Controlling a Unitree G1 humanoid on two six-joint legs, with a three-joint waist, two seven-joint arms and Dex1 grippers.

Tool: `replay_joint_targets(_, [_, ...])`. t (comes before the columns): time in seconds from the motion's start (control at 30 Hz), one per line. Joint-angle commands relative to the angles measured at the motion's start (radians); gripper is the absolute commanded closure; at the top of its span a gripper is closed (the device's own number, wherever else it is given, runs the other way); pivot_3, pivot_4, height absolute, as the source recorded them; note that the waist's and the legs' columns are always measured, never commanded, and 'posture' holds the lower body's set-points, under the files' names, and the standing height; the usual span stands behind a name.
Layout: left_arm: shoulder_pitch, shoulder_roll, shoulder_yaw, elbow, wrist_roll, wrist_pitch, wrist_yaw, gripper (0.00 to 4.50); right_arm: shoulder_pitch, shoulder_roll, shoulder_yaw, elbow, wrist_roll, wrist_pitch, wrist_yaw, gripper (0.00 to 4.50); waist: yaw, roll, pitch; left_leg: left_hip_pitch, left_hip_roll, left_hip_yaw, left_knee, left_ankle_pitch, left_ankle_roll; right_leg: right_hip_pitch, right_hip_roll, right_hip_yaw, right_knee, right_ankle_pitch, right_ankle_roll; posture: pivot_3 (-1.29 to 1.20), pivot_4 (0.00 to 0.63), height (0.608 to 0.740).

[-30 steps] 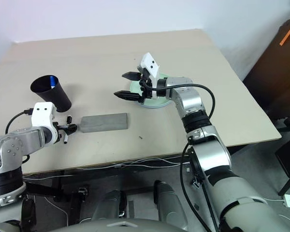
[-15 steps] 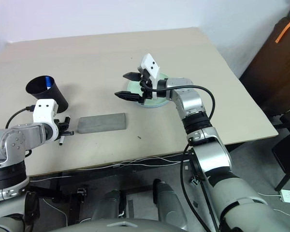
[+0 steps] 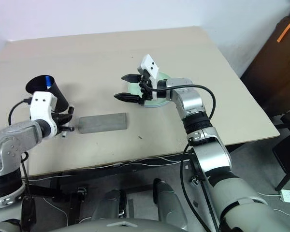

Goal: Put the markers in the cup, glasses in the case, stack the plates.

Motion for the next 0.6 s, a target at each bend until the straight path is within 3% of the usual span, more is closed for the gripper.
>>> replay_joint_targets(0.03, [0.005, 0.061, 0.052, -0.047, -0.014, -0.156, -0.096, 4.47, 0.012, -0.018, -0.022, -0.092, 0.057, 0.043, 0.042, 0.0, 0.0, 0.0, 0.0, 0.0, 0.0, 0.0, 0.0, 0.0, 0.0, 0.0, 0.0, 0.0, 0.0, 0.0, 0.0, 0.0, 0.15, 0.733])
replay_joint_targets(0.1, [0.017, 0.092, 0.037, -0.054, -0.002, -0.246, -0.143, 4.47, 0.023, -0.026, -0.019, -0.122, 0.072, 0.069, 0.058, 0.0, 0.0, 0.0, 0.0, 0.0, 0.0, 0.0, 0.0, 0.0, 0.0, 0.0, 0.0, 0.0, 0.0, -0.001, 0.0, 0.0, 0.15, 0.733])
replay_joint_targets(0.23, [0.001, 0.047, 0.075, -0.027, -0.008, -0.503, -0.203, 4.47, 0.044, -0.03, -0.017, -0.176, 0.086, 0.076, 0.056, 0.0, 0.002, 0.0, 0.0, 0.0, 0.0, 0.002, 0.0, 0.0, 0.0, 0.0, -0.001, 0.0, 0.0, -0.001, 0.0, 0.0, 0.15, 0.733])
replay_joint_targets(0.4, [-0.086, 0.005, 0.119, 0.019, -0.043, -0.621, -0.173, 4.47, 0.055, -0.031, -0.006, -0.203, 0.083, 0.07, 0.049, 0.0, 0.002, 0.0, 0.0, -0.001, 0.0, 0.003, 0.001, 0.0, 0.0, 0.0, -0.001, 0.001, 0.0, -0.001, 0.0, 0.0, 0.15, 0.733])
replay_joint_targets(0.6, [-0.148, 0.047, 0.162, 0.104, -0.019, -0.767, -0.175, 4.47, 0.053, -0.027, 0.0, -0.199, 0.076, 0.061, 0.042, 0.0, 0.001, 0.0, 0.0, 0.0, 0.0, 0.003, 0.001, 0.0, 0.0, 0.0, 0.0, 0.001, 0.001, -0.001, 0.001, 0.0, 0.15, 0.733])
